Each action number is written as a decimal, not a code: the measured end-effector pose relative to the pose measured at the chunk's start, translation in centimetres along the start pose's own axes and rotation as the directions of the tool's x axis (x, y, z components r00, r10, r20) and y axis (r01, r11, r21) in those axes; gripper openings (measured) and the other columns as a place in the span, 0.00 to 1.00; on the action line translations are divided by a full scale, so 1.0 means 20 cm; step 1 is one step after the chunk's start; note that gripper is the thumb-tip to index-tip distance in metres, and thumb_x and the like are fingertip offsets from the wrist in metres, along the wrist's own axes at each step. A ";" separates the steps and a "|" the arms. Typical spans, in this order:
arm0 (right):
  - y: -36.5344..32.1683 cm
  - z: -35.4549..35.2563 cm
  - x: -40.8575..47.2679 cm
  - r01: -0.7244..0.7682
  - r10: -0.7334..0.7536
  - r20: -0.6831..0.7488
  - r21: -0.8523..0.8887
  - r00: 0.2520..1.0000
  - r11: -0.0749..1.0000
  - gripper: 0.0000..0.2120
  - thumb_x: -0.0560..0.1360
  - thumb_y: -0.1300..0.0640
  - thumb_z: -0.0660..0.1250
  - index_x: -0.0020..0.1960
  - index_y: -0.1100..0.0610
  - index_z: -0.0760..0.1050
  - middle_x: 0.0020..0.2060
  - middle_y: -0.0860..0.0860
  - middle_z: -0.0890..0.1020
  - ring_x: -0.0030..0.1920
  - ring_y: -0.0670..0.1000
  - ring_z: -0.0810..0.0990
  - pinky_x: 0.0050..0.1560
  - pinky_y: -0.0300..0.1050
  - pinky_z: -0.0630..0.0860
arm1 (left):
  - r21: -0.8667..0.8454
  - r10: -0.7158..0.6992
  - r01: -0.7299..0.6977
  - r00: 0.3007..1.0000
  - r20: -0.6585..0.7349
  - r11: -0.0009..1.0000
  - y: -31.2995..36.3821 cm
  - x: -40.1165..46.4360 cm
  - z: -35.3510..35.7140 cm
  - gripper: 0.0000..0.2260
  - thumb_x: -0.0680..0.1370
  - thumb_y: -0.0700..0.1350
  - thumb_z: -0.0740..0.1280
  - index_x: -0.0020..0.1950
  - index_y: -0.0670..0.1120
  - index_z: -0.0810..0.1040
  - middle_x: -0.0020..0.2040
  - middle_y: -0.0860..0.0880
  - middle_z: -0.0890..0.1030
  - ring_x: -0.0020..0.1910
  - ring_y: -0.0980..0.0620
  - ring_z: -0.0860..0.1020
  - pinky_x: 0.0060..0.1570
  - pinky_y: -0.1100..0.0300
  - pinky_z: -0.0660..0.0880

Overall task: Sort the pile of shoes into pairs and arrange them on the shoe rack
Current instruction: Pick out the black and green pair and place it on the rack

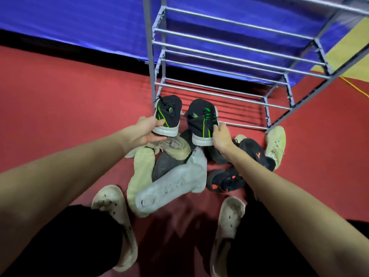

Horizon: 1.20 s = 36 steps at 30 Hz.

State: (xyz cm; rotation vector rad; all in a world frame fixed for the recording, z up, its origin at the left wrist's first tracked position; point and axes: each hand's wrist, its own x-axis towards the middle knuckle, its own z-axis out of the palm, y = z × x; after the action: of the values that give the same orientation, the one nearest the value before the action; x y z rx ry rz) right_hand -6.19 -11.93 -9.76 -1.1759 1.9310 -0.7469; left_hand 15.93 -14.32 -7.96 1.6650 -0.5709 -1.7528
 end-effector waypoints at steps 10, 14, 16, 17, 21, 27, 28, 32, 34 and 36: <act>0.08 0.29 0.71 -0.002 -0.010 0.062 0.188 0.998 0.982 0.13 0.81 0.60 0.53 0.64 0.62 0.63 0.43 0.50 0.73 0.43 0.49 0.72 0.38 0.38 0.72 | -0.178 0.029 -0.039 0.998 -0.057 0.983 -0.04 0.70 0.08 0.18 0.79 0.37 0.66 0.65 0.31 0.67 0.67 0.33 0.73 0.60 0.39 0.79 0.58 0.44 0.78; 0.10 0.40 0.92 -0.001 -0.010 0.059 0.192 0.998 0.981 0.13 0.80 0.62 0.54 0.64 0.63 0.64 0.46 0.50 0.73 0.49 0.48 0.71 0.46 0.37 0.70 | -0.243 0.038 -0.055 0.997 -0.072 0.969 -0.06 0.88 0.15 0.22 0.79 0.38 0.65 0.71 0.32 0.65 0.71 0.34 0.69 0.63 0.40 0.76 0.54 0.48 0.78; 0.10 0.46 1.01 -0.026 0.014 0.063 0.194 0.998 0.981 0.14 0.81 0.62 0.53 0.65 0.64 0.64 0.45 0.50 0.73 0.51 0.50 0.71 0.47 0.37 0.70 | -0.278 0.037 -0.057 0.996 -0.076 0.959 -0.06 0.95 0.18 0.23 0.80 0.37 0.64 0.72 0.33 0.63 0.73 0.35 0.67 0.68 0.39 0.73 0.55 0.47 0.77; 0.11 0.49 1.05 -0.040 0.027 0.063 0.206 0.998 0.978 0.14 0.81 0.62 0.53 0.65 0.65 0.64 0.47 0.51 0.73 0.52 0.50 0.71 0.50 0.39 0.70 | -0.296 0.033 -0.054 0.997 -0.076 0.954 -0.06 0.99 0.19 0.23 0.80 0.37 0.64 0.73 0.34 0.62 0.74 0.36 0.66 0.69 0.40 0.72 0.56 0.46 0.77; 0.13 0.56 1.16 -0.048 0.035 0.056 0.265 0.998 0.963 0.13 0.80 0.65 0.52 0.64 0.60 0.65 0.49 0.51 0.74 0.51 0.49 0.72 0.48 0.33 0.73 | -0.344 0.020 -0.045 0.997 -0.074 0.938 -0.04 1.10 0.21 0.21 0.81 0.36 0.61 0.74 0.37 0.61 0.67 0.41 0.71 0.62 0.43 0.73 0.57 0.46 0.73; 0.16 0.61 1.21 -0.047 0.023 0.087 0.288 0.996 0.956 0.18 0.80 0.65 0.53 0.70 0.61 0.61 0.64 0.60 0.75 0.57 0.53 0.75 0.67 0.49 0.70 | -0.303 0.018 -0.033 0.998 -0.054 0.952 0.01 1.21 0.19 0.21 0.83 0.41 0.58 0.76 0.41 0.62 0.75 0.44 0.67 0.71 0.43 0.71 0.66 0.47 0.70; 0.16 0.62 1.21 -0.047 0.022 0.093 0.274 0.995 0.960 0.17 0.80 0.65 0.53 0.69 0.61 0.62 0.64 0.60 0.75 0.57 0.53 0.76 0.66 0.49 0.71 | -0.295 0.022 -0.042 0.997 -0.072 0.954 0.01 1.24 0.18 0.20 0.83 0.42 0.59 0.75 0.41 0.65 0.72 0.45 0.71 0.69 0.44 0.73 0.65 0.48 0.72; 0.16 0.64 1.21 -0.025 0.009 0.156 0.104 0.988 0.994 0.20 0.78 0.64 0.57 0.70 0.62 0.60 0.64 0.60 0.76 0.65 0.60 0.74 0.70 0.55 0.68 | -0.199 0.032 -0.066 0.985 -0.169 0.978 0.00 1.28 0.19 0.21 0.82 0.46 0.61 0.74 0.42 0.67 0.72 0.45 0.72 0.70 0.45 0.73 0.64 0.48 0.74; 0.14 0.64 1.21 0.002 -0.001 0.176 -0.004 0.984 1.000 0.22 0.78 0.65 0.57 0.70 0.64 0.59 0.63 0.60 0.76 0.64 0.60 0.74 0.68 0.50 0.68 | -0.170 0.042 -0.082 0.974 -0.224 0.982 -0.01 1.27 0.21 0.20 0.81 0.46 0.62 0.72 0.41 0.69 0.66 0.47 0.75 0.64 0.47 0.75 0.60 0.50 0.74; 0.12 0.63 1.20 0.018 0.001 0.179 -0.104 0.984 0.994 0.23 0.77 0.65 0.58 0.71 0.66 0.58 0.61 0.61 0.77 0.61 0.58 0.75 0.61 0.44 0.70 | -0.165 0.053 -0.103 0.957 -0.285 0.981 -0.01 1.24 0.23 0.20 0.81 0.44 0.64 0.70 0.38 0.69 0.58 0.47 0.73 0.57 0.48 0.73 0.60 0.49 0.74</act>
State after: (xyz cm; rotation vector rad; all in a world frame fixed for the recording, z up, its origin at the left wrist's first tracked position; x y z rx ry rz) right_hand -4.13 -33.92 -25.67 -1.2702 1.8342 -0.5292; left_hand 11.73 -32.26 -25.28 1.6986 -0.3343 -1.4341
